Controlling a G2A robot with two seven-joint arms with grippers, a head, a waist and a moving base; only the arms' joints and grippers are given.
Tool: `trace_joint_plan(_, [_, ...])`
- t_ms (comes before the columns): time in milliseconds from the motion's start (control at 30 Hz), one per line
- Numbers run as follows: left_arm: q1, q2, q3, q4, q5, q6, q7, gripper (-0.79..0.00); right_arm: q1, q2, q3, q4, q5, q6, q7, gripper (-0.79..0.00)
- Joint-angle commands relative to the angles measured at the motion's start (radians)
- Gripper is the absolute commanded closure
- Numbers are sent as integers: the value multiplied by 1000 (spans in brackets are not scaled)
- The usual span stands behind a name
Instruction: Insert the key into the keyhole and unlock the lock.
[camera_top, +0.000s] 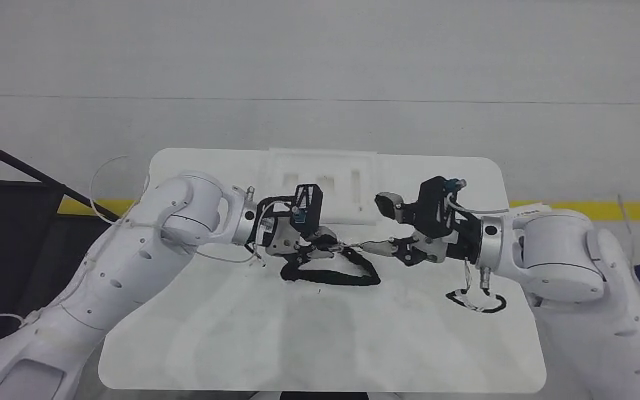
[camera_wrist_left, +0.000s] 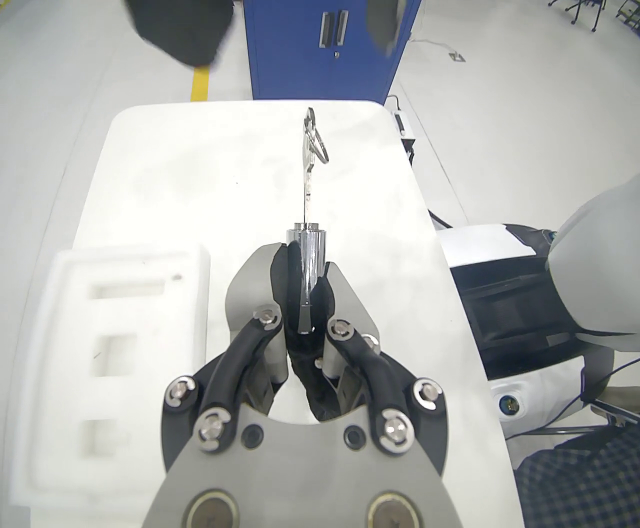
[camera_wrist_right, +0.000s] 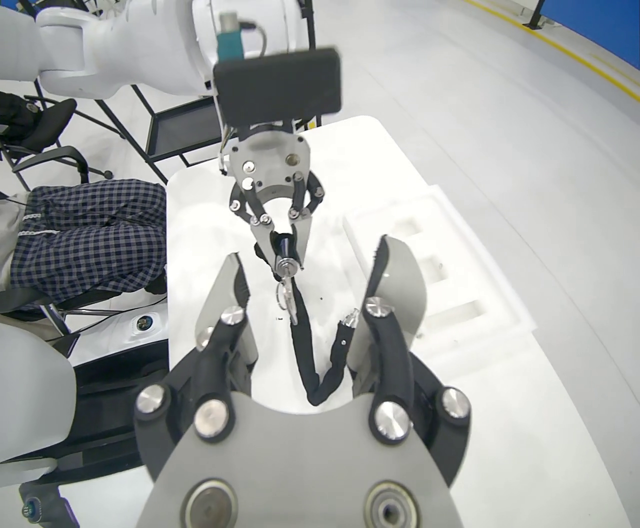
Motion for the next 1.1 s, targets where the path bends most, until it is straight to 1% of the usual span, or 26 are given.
trace_joint_plan(0, [6, -2, 17, 13, 37, 0, -1, 0, -13, 4, 29, 3, -3, -2, -9, -785])
trace_joint_plan(167, [24, -18, 76, 40, 110, 0, 34, 0, -51, 14, 106, 7, -15, -1, -42, -785])
trace_joint_plan(333, [26, -45, 163, 61, 163, 0, 58, 0, -81, 21, 158, 6, -21, 5, -71, -785])
trace_joint_plan(500, [1, -79, 257, 110, 188, 0, 66, 0, -101, 24, 179, 2, -28, 17, -93, -785])
trace_joint_plan(600, [-21, -97, 291, 142, 204, 0, 69, 0, -106, 25, 181, 0, -29, 19, -103, -785])
trace_joint_plan(633, [-26, -104, 301, 155, 206, 0, 77, -139, -108, 26, 181, 2, -28, 20, -106, -785])
trace_joint_plan(667, [-33, -110, 312, 166, 211, 0, 80, -471, -109, 26, 180, 3, -28, 21, -110, -785])
trace_joint_plan(700, [-40, -116, 323, 175, 215, 0, 84, -785, -110, 26, 180, 5, -26, 21, -114, -785])
trace_joint_plan(767, [-54, -129, 344, 198, 208, 0, 101, -785, -110, 27, 178, 9, -25, 22, -122, -785])
trace_joint_plan(900, [-75, -141, 359, 223, 178, 0, 150, -785, -108, 27, 171, 16, -28, 20, -132, -785])
trace_joint_plan(1000, [-107, -134, 347, 250, 143, 0, 207, -785, -105, 27, 159, 21, -34, 23, -142, -785])
trace_joint_plan(1067, [-135, -120, 326, 261, 124, 0, 243, -785, -100, 26, 146, 27, -37, 16, -152, -785])
